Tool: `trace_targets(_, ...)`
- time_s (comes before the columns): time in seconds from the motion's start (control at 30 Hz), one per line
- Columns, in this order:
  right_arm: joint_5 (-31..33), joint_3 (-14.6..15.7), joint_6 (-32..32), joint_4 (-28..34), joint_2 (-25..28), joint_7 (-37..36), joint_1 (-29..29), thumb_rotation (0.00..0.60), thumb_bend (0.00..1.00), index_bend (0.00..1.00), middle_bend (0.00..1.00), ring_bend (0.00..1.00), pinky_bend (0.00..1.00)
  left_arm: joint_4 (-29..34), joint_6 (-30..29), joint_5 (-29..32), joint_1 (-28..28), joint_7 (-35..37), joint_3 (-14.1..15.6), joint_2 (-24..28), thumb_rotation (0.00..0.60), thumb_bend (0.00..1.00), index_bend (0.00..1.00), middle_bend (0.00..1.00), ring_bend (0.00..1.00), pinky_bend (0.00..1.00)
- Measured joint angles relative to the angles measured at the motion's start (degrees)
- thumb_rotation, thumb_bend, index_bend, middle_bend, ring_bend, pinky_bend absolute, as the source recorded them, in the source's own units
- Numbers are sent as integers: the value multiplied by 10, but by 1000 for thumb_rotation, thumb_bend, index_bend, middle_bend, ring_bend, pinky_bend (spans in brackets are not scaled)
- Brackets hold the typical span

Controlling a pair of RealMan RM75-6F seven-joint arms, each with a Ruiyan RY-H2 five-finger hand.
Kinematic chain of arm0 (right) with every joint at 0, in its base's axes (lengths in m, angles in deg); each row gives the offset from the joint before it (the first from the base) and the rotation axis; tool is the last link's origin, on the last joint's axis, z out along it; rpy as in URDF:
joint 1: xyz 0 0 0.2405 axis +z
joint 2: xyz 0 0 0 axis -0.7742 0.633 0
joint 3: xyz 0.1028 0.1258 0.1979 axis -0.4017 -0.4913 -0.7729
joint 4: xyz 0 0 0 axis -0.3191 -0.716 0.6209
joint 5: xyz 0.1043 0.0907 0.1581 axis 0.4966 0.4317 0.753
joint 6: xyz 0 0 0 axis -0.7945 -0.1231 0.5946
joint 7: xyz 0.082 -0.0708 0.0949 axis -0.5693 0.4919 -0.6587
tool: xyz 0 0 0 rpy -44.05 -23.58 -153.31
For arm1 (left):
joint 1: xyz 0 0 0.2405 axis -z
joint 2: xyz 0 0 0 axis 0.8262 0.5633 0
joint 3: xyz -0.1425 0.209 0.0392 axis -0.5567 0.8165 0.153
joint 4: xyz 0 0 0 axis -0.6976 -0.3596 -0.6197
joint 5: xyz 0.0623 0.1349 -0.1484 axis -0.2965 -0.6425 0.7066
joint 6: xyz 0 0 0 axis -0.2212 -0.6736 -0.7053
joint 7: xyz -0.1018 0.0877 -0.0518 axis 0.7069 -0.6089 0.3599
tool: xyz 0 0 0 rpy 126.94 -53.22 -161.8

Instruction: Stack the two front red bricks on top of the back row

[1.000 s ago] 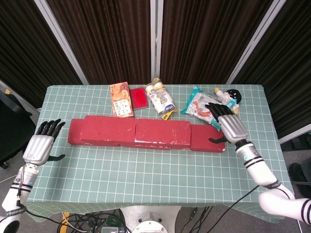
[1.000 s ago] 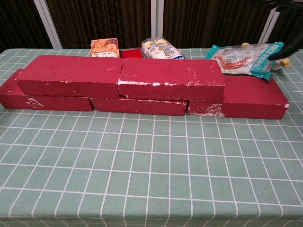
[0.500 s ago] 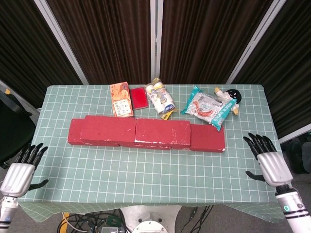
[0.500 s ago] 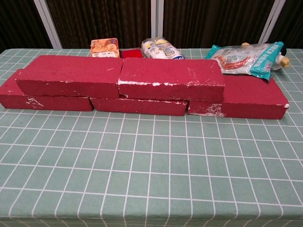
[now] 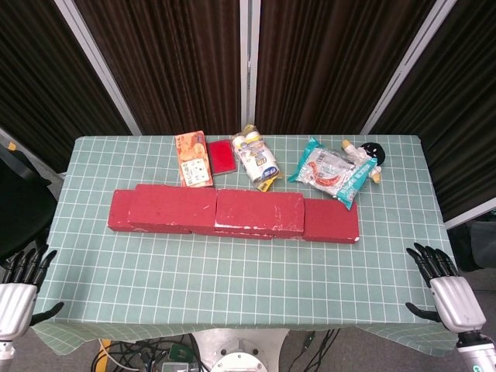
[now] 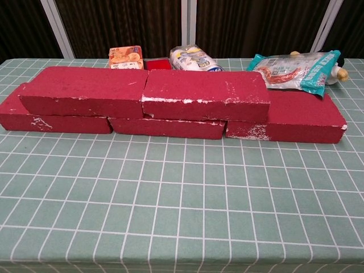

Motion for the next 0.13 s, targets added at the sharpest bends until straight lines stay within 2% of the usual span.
trace_targets(0.13,-7,-4,-6,-3,-2,-11,-6,600,38,0,0,0,0,0,-2,-9,-2,2,-2,-3,600,0,26,0,0,0)
